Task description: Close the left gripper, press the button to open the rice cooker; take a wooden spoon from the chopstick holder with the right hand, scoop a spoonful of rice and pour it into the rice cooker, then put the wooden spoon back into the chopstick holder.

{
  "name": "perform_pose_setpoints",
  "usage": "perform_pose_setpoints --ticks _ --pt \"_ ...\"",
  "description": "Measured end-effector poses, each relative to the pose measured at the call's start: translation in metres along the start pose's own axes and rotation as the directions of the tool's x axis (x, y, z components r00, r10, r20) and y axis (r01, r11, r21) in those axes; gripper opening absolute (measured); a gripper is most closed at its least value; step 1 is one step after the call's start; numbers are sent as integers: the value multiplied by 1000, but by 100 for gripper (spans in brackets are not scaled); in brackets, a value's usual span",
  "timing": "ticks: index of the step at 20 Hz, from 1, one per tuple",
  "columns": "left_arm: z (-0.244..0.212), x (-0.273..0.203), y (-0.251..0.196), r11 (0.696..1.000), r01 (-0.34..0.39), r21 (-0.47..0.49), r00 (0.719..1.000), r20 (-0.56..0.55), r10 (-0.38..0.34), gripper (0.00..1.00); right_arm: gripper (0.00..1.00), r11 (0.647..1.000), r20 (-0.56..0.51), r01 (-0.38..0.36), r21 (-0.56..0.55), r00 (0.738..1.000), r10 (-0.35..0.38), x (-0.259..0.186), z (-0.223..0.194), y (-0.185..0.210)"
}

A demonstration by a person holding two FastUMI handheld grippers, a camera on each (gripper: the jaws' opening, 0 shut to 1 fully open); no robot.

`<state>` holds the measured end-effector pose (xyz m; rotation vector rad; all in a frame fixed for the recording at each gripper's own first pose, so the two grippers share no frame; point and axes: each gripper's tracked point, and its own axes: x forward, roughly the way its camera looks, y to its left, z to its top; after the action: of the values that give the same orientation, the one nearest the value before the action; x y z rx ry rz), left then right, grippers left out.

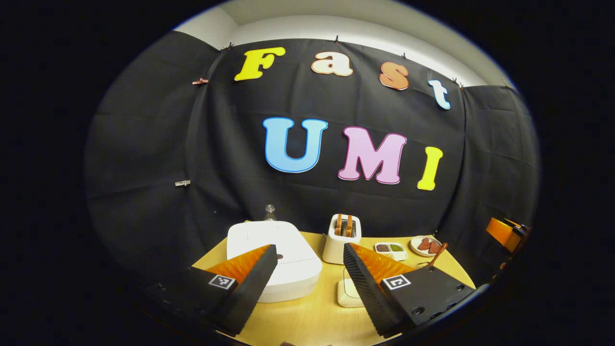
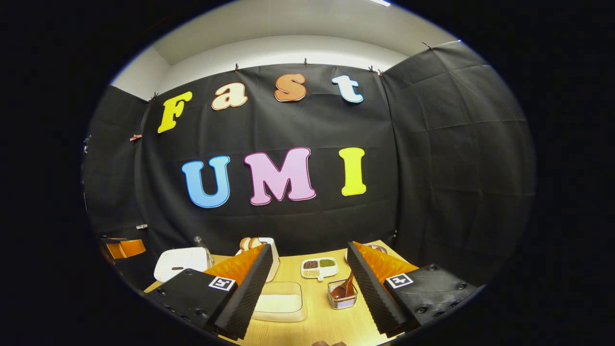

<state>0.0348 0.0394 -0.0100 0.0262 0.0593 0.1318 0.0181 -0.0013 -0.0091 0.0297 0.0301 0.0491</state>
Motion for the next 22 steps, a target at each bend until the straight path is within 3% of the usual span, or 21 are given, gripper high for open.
perform_pose_setpoints --ticks 3,6,7,9,10,11,12,14,15,17,20,22 --pt "-5 20 14 1000 -2 12 999 -42 2 89 98 1000 -23 -21 -22 1000 20 0 -7 1" --pt "-11 38 30 1000 -5 15 997 -82 7 64 98 999 -51 -27 -45 998 25 3 -18 -2" --pt "-17 44 32 1000 9 8 995 -103 -8 60 93 998 -59 -25 -56 998 22 5 -21 -5" --pt "-25 56 42 1000 20 -9 990 -139 -21 49 98 997 -75 -24 -71 997 19 9 -27 -10" --pt "-27 64 49 1000 18 6 989 -145 -17 37 98 996 -81 -32 -78 996 26 11 -28 -10" --pt "-33 71 56 1000 12 22 987 -161 -8 33 98 996 -86 -36 -82 996 29 12 -29 -10" --pt "-36 79 66 999 -3 32 985 -171 9 20 98 996 -93 -41 -84 995 33 13 -31 -12" --pt "-41 94 85 997 -46 57 978 -199 57 9 98 996 -101 -48 -78 994 40 17 -34 -13" --pt "-44 102 94 995 -67 68 975 -206 80 9 98 996 -104 -49 -75 994 41 17 -36 -14" --pt "-53 121 93 998 -42 41 970 -236 50 4 98 996 -108 -51 -68 993 44 20 -38 -16" --pt "-72 145 90 998 -4 64 957 -288 22 7 98 997 -124 -59 -41 991 54 25 -43 -17" --pt "-81 161 82 1000 20 22 950 -311 -13 10 98 998 -134 -52 -31 990 47 27 -47 -23"
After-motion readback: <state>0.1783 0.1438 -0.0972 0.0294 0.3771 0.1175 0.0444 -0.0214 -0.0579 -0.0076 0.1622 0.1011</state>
